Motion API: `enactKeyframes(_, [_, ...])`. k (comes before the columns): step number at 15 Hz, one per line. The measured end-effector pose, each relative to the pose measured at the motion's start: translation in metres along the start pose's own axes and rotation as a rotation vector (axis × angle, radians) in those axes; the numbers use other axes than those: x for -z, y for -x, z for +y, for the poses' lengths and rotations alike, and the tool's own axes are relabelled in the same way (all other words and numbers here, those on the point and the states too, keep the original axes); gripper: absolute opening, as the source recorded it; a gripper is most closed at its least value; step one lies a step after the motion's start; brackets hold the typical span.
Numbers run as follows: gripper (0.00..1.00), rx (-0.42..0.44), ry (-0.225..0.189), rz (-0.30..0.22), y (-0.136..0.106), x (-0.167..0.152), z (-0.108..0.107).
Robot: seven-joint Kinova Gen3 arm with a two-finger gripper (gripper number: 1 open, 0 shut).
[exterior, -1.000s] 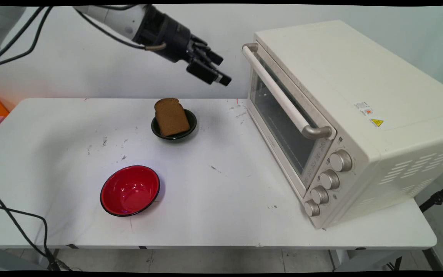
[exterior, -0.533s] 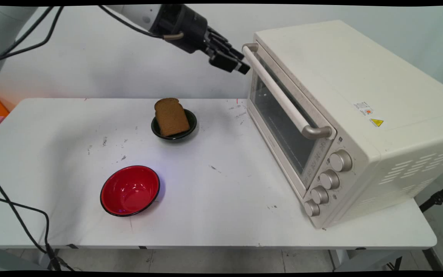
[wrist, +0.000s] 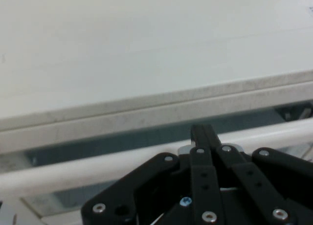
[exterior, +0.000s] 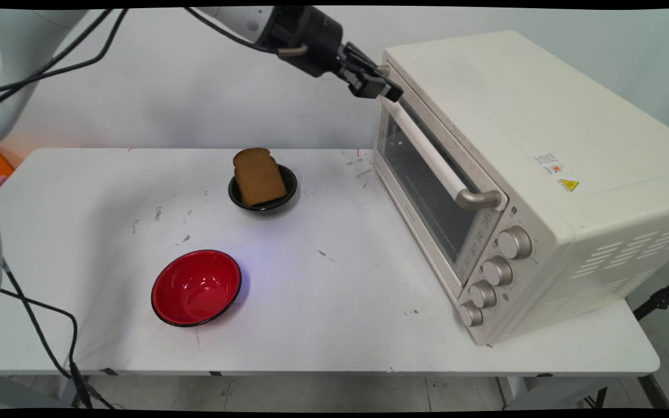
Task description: Open the oven
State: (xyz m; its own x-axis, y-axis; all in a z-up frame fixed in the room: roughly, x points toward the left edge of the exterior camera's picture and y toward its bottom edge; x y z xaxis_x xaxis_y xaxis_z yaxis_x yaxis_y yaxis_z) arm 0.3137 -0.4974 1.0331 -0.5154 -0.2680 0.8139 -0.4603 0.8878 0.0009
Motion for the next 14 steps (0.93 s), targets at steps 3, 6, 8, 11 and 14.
enactKeyframes(3, [0.0,-0.006,0.011,0.004,-0.005,-0.013,-0.001])
enactKeyframes(6, [0.0,-0.007,0.018,0.002,-0.007,-0.027,-0.003])
enactKeyframes(8, [0.0,-0.005,0.02,-0.001,-0.007,-0.034,-0.003])
enactKeyframes(11, [0.0,-0.001,0.026,-0.009,-0.006,-0.044,-0.003])
enactKeyframes(14, [0.0,0.002,0.031,-0.018,-0.004,-0.052,-0.002])
